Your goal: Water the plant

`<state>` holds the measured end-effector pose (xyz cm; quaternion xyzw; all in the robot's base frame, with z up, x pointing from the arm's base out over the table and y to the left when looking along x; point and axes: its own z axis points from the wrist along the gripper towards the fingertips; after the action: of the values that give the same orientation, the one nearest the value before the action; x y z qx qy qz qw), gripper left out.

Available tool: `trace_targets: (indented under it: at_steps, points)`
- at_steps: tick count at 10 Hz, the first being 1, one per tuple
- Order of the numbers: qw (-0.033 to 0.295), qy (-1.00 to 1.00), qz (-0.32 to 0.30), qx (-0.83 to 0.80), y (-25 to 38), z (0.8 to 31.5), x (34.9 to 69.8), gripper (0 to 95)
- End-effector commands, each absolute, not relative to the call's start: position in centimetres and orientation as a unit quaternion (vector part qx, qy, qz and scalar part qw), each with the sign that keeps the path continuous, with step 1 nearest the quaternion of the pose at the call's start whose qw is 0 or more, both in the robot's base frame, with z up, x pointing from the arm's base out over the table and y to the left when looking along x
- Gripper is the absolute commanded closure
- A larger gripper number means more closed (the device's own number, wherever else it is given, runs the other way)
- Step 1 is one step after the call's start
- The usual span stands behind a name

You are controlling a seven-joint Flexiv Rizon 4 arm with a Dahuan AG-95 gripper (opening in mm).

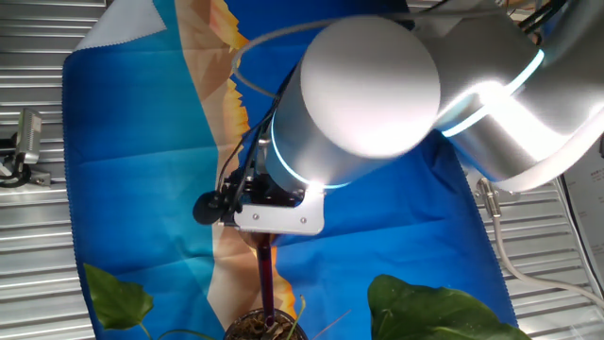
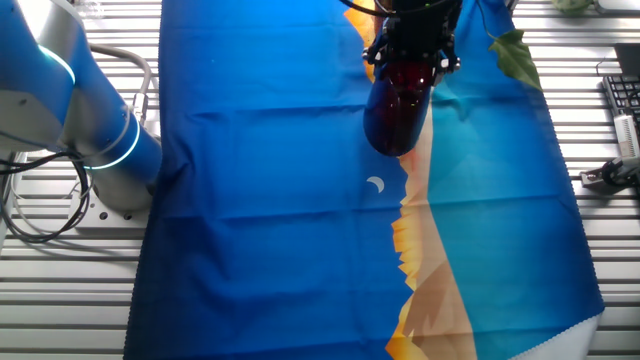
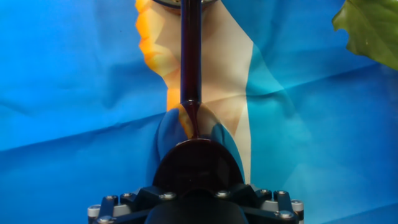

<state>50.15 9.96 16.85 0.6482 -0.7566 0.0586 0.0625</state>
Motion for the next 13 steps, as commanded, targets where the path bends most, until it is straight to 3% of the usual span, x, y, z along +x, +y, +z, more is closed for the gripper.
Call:
trace_targets:
  at_steps: [1,13]
  points:
    - [0.066,-0.757,0.062,0.647,10.0,17.0,50.1,95.0]
    - [0.096,-0.757,0.087,0.64,9.9,18.2,50.0,95.0]
